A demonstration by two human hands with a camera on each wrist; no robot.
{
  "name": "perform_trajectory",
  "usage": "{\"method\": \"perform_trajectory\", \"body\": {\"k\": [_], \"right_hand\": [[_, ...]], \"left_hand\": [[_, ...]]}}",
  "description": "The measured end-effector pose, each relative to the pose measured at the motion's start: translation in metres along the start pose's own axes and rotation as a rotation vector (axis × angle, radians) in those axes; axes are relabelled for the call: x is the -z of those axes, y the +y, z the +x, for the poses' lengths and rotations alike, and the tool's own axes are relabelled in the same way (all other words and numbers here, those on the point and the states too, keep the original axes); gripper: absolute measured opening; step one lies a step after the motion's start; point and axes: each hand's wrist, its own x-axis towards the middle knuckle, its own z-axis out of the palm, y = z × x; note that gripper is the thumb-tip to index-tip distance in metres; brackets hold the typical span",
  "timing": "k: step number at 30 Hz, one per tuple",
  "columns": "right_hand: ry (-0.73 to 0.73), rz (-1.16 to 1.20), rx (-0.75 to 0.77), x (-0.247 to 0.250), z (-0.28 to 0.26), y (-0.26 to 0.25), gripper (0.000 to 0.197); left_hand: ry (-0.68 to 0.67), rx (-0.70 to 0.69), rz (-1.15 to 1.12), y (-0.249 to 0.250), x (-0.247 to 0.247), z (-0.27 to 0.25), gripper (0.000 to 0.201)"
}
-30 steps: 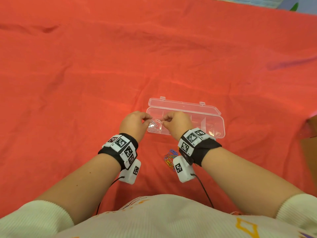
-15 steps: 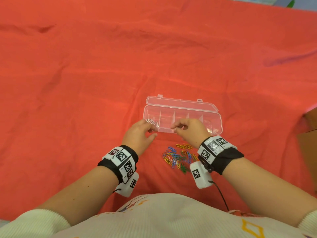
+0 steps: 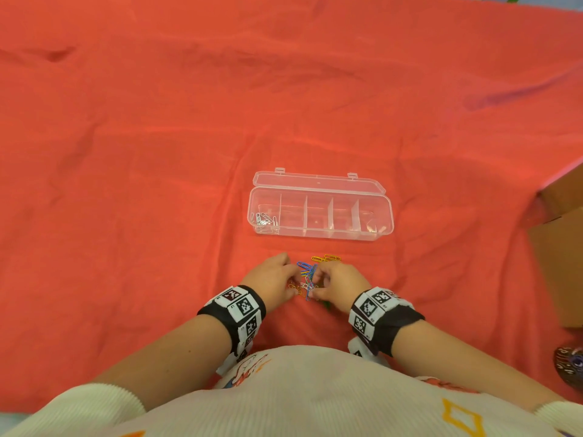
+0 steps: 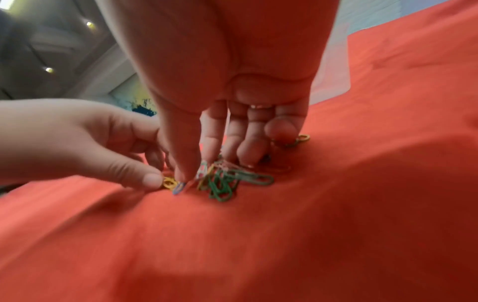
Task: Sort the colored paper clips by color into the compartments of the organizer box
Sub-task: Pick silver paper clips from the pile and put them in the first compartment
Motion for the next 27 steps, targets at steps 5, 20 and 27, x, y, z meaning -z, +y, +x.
{"method": "perform_trajectory", "body": {"k": [5, 20, 27], "right_hand": [[0.033, -0.044, 0.025, -0.005, 0.001, 0.003, 0.014], [0.042, -0.047, 0.042, -0.001, 0.001, 0.003, 0.014], [-0.012, -0.151, -0.001, 0.0, 0.003, 0.015, 0.022]], "left_hand": [[0.014, 0.063, -0.012, -0.01, 0.002, -0.003, 0.016], [0.1, 0.034, -0.016, 0.002, 0.001, -0.002, 0.013], [0.034, 0.025, 0.024, 0.015, -0.002, 0.007, 0.018]]}}
